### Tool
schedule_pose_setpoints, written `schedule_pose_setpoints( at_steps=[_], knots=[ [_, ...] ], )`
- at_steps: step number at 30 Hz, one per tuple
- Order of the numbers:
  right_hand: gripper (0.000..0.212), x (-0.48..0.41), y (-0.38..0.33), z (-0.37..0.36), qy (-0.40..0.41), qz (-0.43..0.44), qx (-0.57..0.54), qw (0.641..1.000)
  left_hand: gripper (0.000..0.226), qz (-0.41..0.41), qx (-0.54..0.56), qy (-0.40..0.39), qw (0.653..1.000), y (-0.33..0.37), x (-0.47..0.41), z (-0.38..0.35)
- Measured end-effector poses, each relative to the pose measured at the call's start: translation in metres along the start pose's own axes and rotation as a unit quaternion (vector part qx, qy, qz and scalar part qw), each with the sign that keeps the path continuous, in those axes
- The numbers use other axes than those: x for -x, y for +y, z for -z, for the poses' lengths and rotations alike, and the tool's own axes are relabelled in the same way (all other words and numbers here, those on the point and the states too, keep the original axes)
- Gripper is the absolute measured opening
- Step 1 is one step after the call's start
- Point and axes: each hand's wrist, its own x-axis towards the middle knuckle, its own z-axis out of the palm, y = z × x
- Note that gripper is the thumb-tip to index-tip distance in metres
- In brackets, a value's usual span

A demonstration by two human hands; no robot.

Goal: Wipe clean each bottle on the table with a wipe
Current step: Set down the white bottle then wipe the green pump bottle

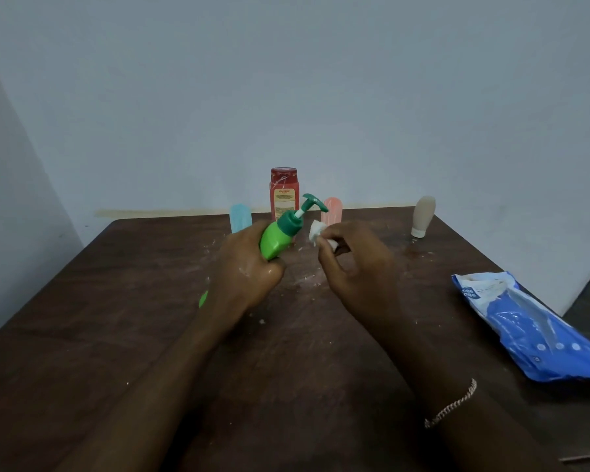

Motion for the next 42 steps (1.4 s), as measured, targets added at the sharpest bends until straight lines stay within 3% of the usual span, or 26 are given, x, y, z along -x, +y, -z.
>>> schedule_pose_setpoints(
  at_steps=[5,12,14,16,17,18,20,21,22,24,26,29,33,38,42],
  knots=[
    [0.027,0.003,-0.010,0.005,0.041,0.112,0.113,0.986,0.020,-0.011,-0.066,-0.037,0.997,-0.001,0.003,-0.002],
    [0.022,0.011,0.002,-0.007,-0.017,0.113,0.185,0.976,0.023,-0.026,-0.050,-0.040,0.998,0.000,0.000,-0.002],
    [0.019,0.010,0.007,-0.003,-0.024,0.053,0.161,0.985,0.026,-0.018,-0.040,-0.029,0.999,-0.003,-0.001,0.004],
    [0.019,0.008,0.013,-0.001,-0.006,-0.091,0.064,0.994,0.028,-0.032,-0.043,-0.047,0.997,-0.008,-0.001,0.007],
    [0.020,0.005,0.018,-0.001,-0.004,-0.186,-0.041,0.982,0.029,-0.040,-0.040,-0.066,0.996,-0.010,0.000,0.007],
    [0.021,-0.001,0.020,0.000,-0.015,-0.274,-0.204,0.940,0.031,-0.048,-0.034,-0.090,0.994,-0.012,0.001,0.007],
    [0.027,-0.007,0.027,0.002,-0.045,-0.358,-0.495,0.790,0.034,-0.074,-0.031,-0.143,0.987,-0.014,0.000,0.007],
    [0.028,-0.008,0.030,0.003,-0.080,-0.356,-0.562,0.743,0.035,-0.091,-0.037,-0.165,0.982,-0.014,0.000,0.007],
    [0.026,-0.008,0.029,0.005,-0.128,-0.335,-0.582,0.729,0.037,-0.103,-0.043,-0.184,0.977,-0.015,-0.001,0.008],
    [0.016,-0.008,0.026,0.008,-0.206,-0.272,-0.564,0.752,0.044,-0.118,-0.047,-0.214,0.968,-0.018,-0.001,0.008],
    [0.025,-0.007,0.028,0.008,-0.252,-0.224,-0.544,0.768,0.047,-0.126,-0.039,-0.221,0.966,-0.021,-0.001,0.009],
    [0.023,-0.007,0.034,0.005,-0.271,-0.205,-0.479,0.809,0.043,-0.139,-0.022,-0.207,0.968,-0.026,-0.001,0.009],
    [0.019,-0.008,0.038,0.008,-0.222,-0.241,-0.386,0.862,0.040,-0.142,0.002,-0.172,0.975,-0.034,-0.004,0.008],
    [0.020,-0.009,0.035,0.014,-0.105,-0.245,-0.400,0.877,0.047,-0.151,-0.006,-0.131,0.980,-0.040,-0.005,0.010],
    [0.019,-0.010,0.012,0.016,-0.059,-0.143,-0.217,0.964,0.046,-0.139,-0.008,-0.124,0.982,-0.043,-0.007,0.009]
  ],
)
